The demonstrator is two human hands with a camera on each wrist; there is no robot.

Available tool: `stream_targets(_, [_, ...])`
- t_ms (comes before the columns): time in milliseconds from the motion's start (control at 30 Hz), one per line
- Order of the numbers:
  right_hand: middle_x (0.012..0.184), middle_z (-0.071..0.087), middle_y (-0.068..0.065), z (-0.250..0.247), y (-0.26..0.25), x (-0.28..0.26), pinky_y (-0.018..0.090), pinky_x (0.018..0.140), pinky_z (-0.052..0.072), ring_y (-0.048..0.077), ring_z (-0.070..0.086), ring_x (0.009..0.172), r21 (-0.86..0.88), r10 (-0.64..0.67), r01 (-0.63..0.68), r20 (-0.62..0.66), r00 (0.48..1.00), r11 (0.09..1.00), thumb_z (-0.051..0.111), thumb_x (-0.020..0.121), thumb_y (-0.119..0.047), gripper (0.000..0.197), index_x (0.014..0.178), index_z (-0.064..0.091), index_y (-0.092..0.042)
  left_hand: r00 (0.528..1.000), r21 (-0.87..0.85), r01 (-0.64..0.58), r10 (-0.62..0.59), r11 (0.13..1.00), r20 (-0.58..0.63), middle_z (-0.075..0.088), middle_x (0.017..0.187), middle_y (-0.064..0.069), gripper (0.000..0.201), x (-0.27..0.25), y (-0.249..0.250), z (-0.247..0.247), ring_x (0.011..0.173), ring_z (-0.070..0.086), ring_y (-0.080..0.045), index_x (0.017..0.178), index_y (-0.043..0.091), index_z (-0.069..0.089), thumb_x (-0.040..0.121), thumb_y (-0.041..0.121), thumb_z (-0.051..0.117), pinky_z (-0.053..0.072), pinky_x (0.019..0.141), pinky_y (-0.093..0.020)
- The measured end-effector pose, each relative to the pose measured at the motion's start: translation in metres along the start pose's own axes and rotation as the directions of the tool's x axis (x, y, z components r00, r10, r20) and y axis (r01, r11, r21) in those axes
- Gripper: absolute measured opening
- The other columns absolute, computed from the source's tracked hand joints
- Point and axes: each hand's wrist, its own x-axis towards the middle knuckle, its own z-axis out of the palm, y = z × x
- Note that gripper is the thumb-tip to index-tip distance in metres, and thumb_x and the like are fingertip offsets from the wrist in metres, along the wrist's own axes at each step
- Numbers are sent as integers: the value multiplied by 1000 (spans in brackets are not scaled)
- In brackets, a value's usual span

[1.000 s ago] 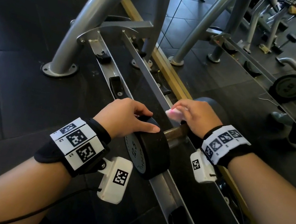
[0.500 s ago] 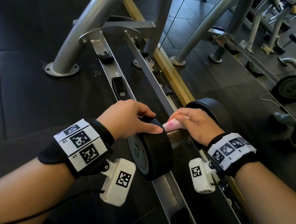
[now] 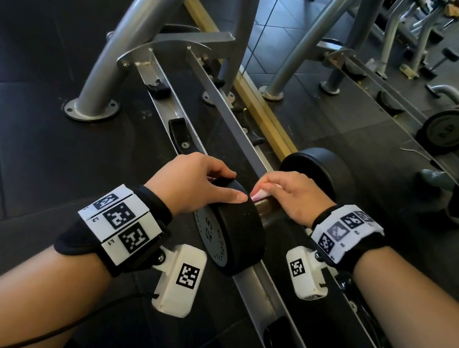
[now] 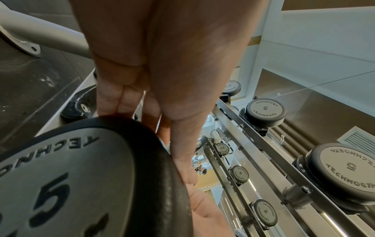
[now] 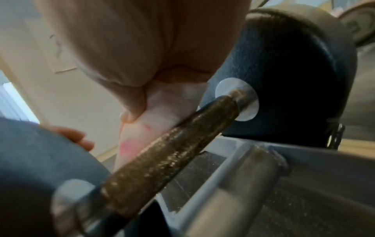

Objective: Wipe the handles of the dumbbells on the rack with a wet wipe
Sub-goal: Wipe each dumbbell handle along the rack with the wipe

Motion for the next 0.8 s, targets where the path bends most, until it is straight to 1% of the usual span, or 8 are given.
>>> stream_targets(100, [101, 68, -11, -2, 6, -2, 37, 97, 45, 7, 61, 103, 149, -29, 31, -15, 999, 988, 50, 100, -30, 23, 93, 71, -35, 1000, -15, 6, -6, 1000, -1, 64, 117, 15, 54, 0, 0, 0, 108, 58, -4, 123, 39, 64, 74, 59, 74, 44, 81, -17])
stream_targets(167, [101, 65, -13, -6, 11, 0, 31, 89, 46, 6, 59, 100, 202, 9, 29, -184, 983, 979, 49, 100, -31, 23, 95, 70, -37, 1000, -22, 11, -11, 1000, 1, 64, 115, 15, 54, 1, 0, 0, 108, 58, -4, 122, 39, 64, 73, 59, 75, 45, 81, -17])
stream_targets(233, [103, 65, -12, -7, 14, 2, 19, 83, 45, 0, 58, 97, 169, 12, 54, -367, 930, 984, 49, 100, -26, 22, 98, 69, -34, 1000, -26, 15, -15, 1000, -2, 64, 115, 15, 54, 1, -1, 0, 108, 58, -4, 121, 39, 65, 72, 59, 75, 45, 83, -19])
stream_targets(300, [106, 65, -10, -3, 14, 5, 13, 81, 44, 0, 59, 95, -28, -55, 49, -275, 960, 998, 50, 99, -16, 23, 102, 69, -28, 1000, -27, 15, -15, 1000, 2, 64, 116, 14, 54, 2, 0, 0, 108, 58, -4, 121, 39, 64, 73, 59, 75, 45, 82, -19])
stream_targets(367, [98, 65, -7, 8, 14, 8, 23, 79, 48, 11, 63, 92, -259, 3, -17, -54, 999, 966, 50, 99, -17, 20, 99, 63, -31, 1000, -32, 11, -10, 999, 11, 64, 116, 14, 53, 2, -1, 0, 107, 58, -4, 122, 39, 63, 74, 57, 75, 44, 77, -16])
stream_targets(433, [90, 62, -9, 11, 12, 10, 27, 75, 46, 13, 62, 87, -308, 90, -86, -1, 996, 947, 48, 100, -21, 15, 97, 58, -31, 1000, -33, 5, -5, 999, 12, 65, 116, 14, 52, 2, -2, 1, 106, 58, -3, 123, 39, 63, 75, 57, 74, 41, 73, -12])
stream_targets(667, [104, 65, -3, 7, 11, 4, 39, 96, 46, 15, 60, 103, 80, 42, -40, -26, 999, 996, 45, 102, -25, 24, 95, 68, -26, 1000, -32, 10, -10, 999, 17, 63, 117, 16, 51, 4, -3, 0, 106, 56, -2, 122, 42, 62, 75, 58, 73, 37, 70, -10])
stream_targets(800, [100, 63, -7, 4, 10, 3, 34, 85, 49, 9, 62, 94, 343, 29, -10, -48, 998, 939, 45, 102, -28, 25, 92, 67, -31, 1000, -24, 21, -21, 999, 23, 63, 117, 15, 52, 7, -3, -1, 106, 56, -3, 121, 41, 63, 73, 59, 74, 40, 74, -15])
